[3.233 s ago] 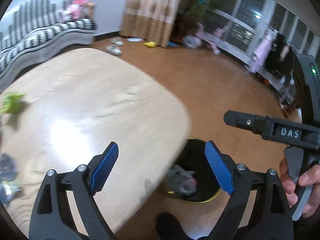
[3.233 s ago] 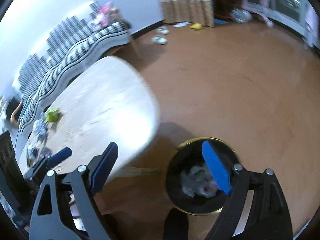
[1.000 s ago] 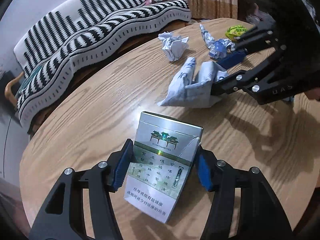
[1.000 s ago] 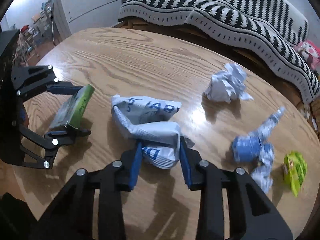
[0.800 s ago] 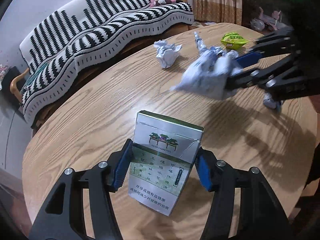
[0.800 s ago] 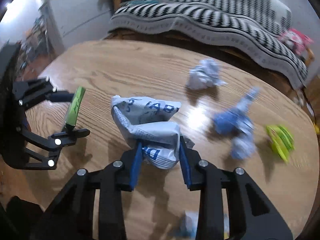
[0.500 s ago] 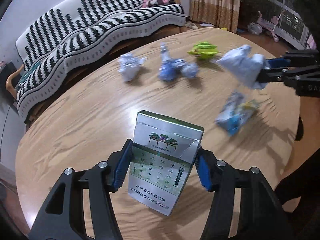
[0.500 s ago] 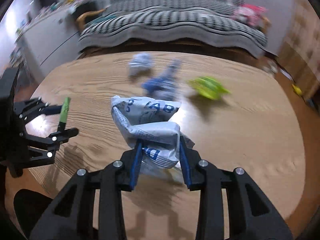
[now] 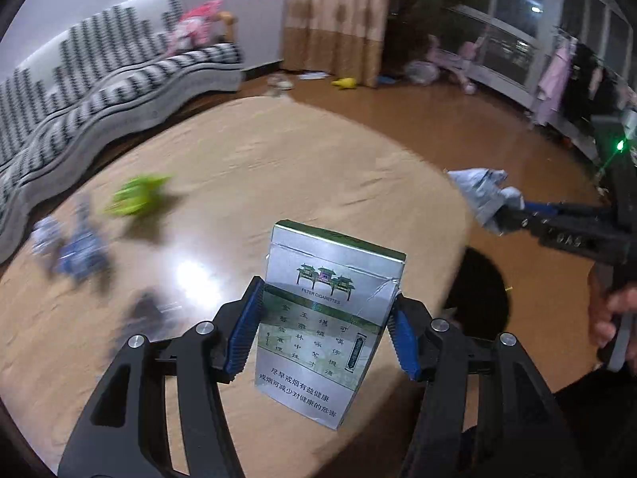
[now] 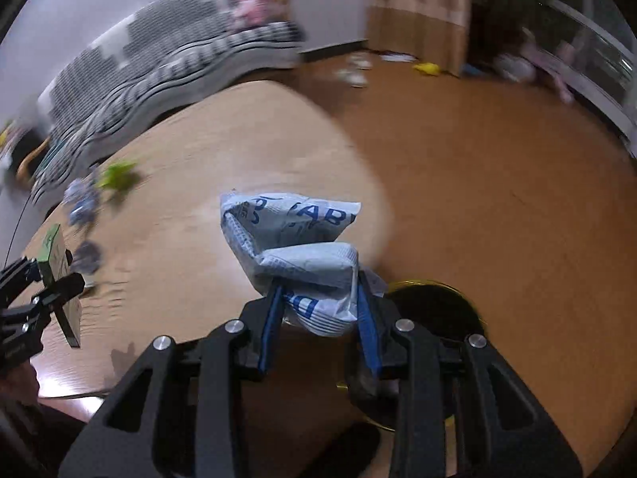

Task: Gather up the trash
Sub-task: 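Carry box and printed bag over the bin and open both grippers to drop them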

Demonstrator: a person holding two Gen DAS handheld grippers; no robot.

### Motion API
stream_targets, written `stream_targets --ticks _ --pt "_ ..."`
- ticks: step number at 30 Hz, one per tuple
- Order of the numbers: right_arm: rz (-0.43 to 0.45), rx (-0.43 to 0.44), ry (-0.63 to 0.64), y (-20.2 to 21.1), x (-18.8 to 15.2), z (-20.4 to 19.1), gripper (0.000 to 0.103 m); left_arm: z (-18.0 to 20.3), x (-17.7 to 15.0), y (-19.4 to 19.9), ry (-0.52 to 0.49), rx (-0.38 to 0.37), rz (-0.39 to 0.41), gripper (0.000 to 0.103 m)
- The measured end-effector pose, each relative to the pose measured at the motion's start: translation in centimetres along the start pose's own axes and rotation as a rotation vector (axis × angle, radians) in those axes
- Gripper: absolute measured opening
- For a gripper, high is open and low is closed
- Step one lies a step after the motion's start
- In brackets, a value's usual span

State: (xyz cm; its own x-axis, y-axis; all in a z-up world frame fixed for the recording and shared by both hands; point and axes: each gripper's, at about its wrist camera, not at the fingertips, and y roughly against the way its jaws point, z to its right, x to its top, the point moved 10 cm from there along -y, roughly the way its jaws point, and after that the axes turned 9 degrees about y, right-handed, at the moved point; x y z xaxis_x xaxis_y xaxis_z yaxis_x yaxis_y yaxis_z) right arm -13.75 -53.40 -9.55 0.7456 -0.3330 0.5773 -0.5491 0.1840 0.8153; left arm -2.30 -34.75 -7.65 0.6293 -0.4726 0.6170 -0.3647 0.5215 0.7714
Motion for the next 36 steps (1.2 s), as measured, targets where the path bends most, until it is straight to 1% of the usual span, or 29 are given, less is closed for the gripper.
stream_targets --ticks 1,2,5,8,11,14,18,21,28,29,30,33,36 --pt "-0.009 -0.019 -0.033 0.1 -1.0 2.3 0.035 1.9 0.2 -0.7 -0.006 -0.024 -0.006 0.057" --pt "-0.018 -0.029 -0.053 0.3 -1.9 3.9 0.035 4.4 0.3 -1.7 -0.012 -0.058 -0.010 0.057" --pt "-0.051 -0.058 -0.113 0.2 -4.6 8.2 0.035 9.4 0.3 -4.1 -0.041 -0.097 -0.013 0.057" --pt "-0.090 -0.055 -0.177 -0.4 -7.0 11.5 0.035 12.8 -0.4 -6.3 -0.085 -0.117 -0.023 0.057" --pt "-0.120 -0.052 -0.209 -1.1 -8.4 13.1 0.035 14.9 -1.3 -8.1 -0.105 -0.140 -0.048 0.057" --pt "-0.138 -0.032 -0.227 -1.6 -9.0 13.7 0.035 15.8 -1.8 -9.2 -0.134 -0.142 -0.056 0.057" --pt "-0.153 -0.013 -0.243 -1.8 -9.1 13.8 0.036 15.7 -1.7 -10.4 -0.132 -0.148 -0.068 0.057" --pt "-0.159 -0.013 -0.243 -2.5 -8.2 13.2 0.036 15.5 -1.4 -10.7 -0.130 -0.146 -0.065 0.057" --pt "-0.164 -0.011 -0.246 -2.6 -8.3 13.0 0.038 15.4 -1.0 -10.9 -0.120 -0.157 -0.073 0.057" --pt "-0.163 -0.012 -0.249 -2.5 -8.3 13.0 0.040 15.4 -1.1 -10.8 -0.119 -0.158 -0.074 0.057" --pt "-0.159 -0.011 -0.253 -2.4 -8.3 13.1 0.048 15.4 -1.0 -10.9 -0.119 -0.159 -0.074 0.057" --pt "-0.139 -0.021 -0.260 -2.0 -7.9 13.3 0.058 15.4 -1.0 -11.1 -0.116 -0.162 -0.077 0.057" --pt "-0.128 -0.017 -0.264 -1.9 -7.7 13.4 0.060 15.9 -1.4 -11.3 -0.112 -0.167 -0.083 0.057"
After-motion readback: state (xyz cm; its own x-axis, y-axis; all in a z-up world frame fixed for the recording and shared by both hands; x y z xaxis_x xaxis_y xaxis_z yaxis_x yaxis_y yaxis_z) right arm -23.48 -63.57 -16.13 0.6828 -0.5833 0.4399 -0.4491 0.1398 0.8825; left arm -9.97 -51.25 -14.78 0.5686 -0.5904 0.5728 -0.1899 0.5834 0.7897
